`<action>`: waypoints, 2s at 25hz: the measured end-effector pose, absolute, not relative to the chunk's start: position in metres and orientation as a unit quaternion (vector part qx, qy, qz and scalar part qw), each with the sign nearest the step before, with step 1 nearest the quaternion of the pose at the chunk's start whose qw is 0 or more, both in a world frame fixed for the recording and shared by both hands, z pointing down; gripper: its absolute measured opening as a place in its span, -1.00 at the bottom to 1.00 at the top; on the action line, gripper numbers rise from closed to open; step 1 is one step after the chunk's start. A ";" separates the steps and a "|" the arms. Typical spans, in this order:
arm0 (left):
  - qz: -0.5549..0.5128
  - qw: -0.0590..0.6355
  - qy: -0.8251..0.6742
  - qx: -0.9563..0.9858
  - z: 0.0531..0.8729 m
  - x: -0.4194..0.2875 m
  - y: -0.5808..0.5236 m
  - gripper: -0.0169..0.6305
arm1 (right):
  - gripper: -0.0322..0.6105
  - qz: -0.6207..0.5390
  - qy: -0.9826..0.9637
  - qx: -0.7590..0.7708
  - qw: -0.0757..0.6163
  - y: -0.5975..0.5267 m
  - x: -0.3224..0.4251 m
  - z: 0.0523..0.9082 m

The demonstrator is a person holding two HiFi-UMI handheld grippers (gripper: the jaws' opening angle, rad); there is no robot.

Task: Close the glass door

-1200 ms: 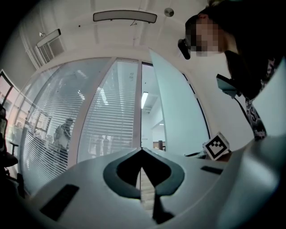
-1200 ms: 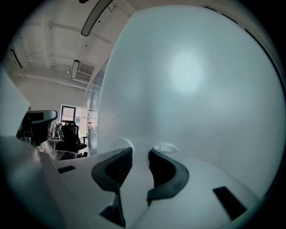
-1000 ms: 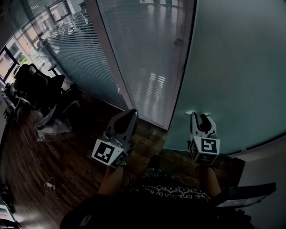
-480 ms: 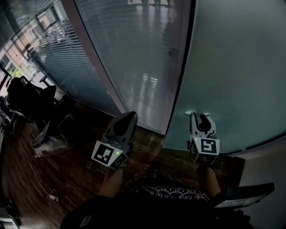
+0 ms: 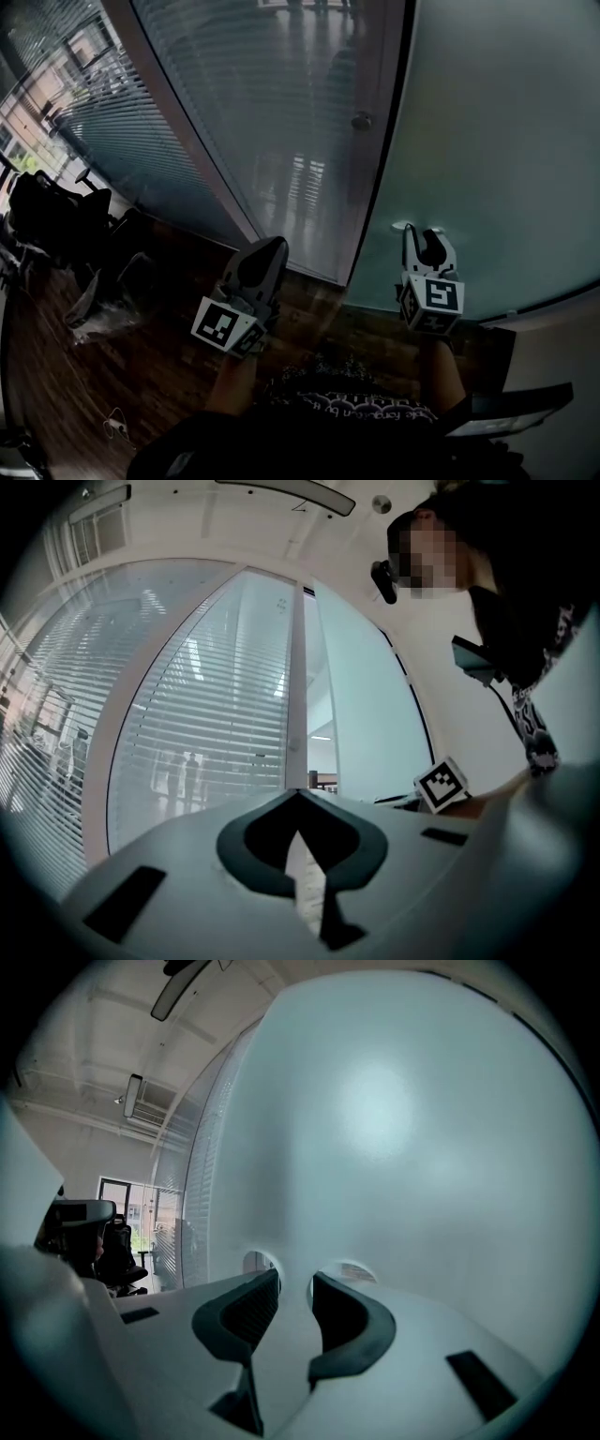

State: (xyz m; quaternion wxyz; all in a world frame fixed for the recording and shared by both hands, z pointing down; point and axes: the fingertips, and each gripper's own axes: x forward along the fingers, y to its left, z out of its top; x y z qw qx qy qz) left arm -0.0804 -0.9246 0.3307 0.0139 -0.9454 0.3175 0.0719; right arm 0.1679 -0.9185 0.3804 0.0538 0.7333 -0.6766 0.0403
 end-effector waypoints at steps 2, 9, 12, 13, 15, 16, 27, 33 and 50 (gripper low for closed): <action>0.069 0.011 0.316 -0.946 0.331 -0.078 -0.932 -0.94 | -0.54 0.039 -0.674 0.736 0.052 -0.926 0.172 0.381; 0.054 0.005 0.301 -0.952 0.334 -0.073 -0.945 -0.94 | -0.54 0.031 -0.660 0.750 0.042 -0.943 0.180 0.377; 0.047 0.004 0.298 -0.953 0.338 -0.071 -0.951 -0.94 | -0.54 0.029 -0.658 0.752 0.038 -0.949 0.185 0.376; 0.045 0.003 0.297 -0.954 0.340 -0.071 -0.953 -0.94 | -0.54 0.029 -0.657 0.752 0.038 -0.951 0.186 0.376; 0.045 0.001 0.296 -0.954 0.341 -0.072 -0.959 -0.94 | -0.54 0.027 -0.656 0.753 0.039 -0.956 0.187 0.376; 0.049 0.001 0.295 -0.954 0.341 -0.072 -0.962 -0.94 | -0.54 0.027 -0.655 0.754 0.040 -0.958 0.188 0.376; 0.046 0.000 0.280 -0.959 0.339 -0.065 -0.982 -0.94 | -0.54 0.037 -0.647 0.760 0.041 -0.975 0.201 0.377; 0.044 -0.003 0.277 -0.960 0.341 -0.061 -0.987 -0.94 | -0.54 0.046 -0.643 0.764 0.036 -0.984 0.208 0.377; 0.039 -0.007 0.276 -0.960 0.344 -0.062 -0.998 -0.94 | -0.54 0.041 -0.635 0.770 0.045 -1.007 0.221 0.378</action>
